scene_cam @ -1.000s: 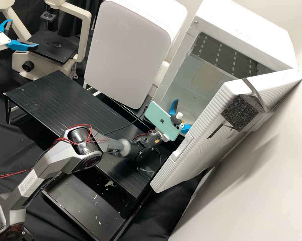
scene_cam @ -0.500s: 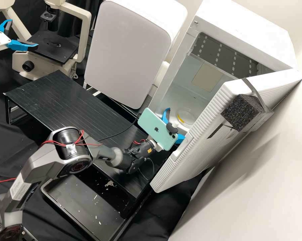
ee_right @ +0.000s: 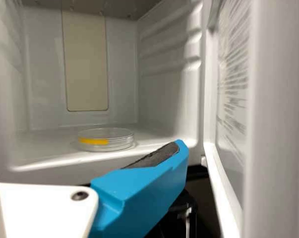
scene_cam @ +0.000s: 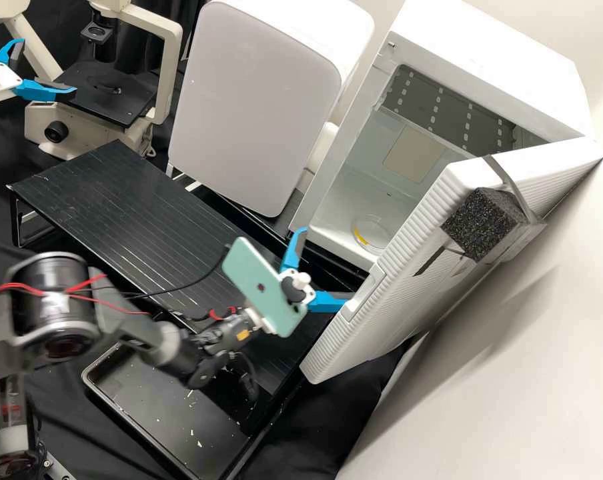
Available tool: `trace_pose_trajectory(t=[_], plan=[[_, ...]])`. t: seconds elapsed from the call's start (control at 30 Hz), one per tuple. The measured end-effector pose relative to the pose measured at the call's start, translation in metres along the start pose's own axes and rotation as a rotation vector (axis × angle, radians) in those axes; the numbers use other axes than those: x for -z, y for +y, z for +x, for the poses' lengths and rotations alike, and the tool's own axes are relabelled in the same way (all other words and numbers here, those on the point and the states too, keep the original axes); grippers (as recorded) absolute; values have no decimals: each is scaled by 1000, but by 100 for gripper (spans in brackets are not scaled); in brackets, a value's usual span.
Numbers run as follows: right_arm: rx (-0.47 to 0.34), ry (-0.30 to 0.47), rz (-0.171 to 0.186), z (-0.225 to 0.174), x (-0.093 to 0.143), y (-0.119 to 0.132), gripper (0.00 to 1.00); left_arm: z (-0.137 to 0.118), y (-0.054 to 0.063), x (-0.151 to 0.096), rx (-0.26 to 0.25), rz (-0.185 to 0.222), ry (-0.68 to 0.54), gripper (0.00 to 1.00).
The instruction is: Place the petri dish in the incubator
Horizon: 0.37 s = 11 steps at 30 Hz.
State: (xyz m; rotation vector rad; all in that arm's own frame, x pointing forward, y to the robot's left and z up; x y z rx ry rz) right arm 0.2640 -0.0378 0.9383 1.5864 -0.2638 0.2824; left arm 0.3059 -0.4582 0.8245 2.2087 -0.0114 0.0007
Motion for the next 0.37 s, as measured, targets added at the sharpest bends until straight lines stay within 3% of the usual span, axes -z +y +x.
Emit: trace_pose_trajectory(t=[0.13,0.37], plan=[[-80,-12,17,-47,23,3,100,0,0,0,0,0,0,100],[-92,41,62,-107,47,-7,100,0,0,0,0,0,0,100]])
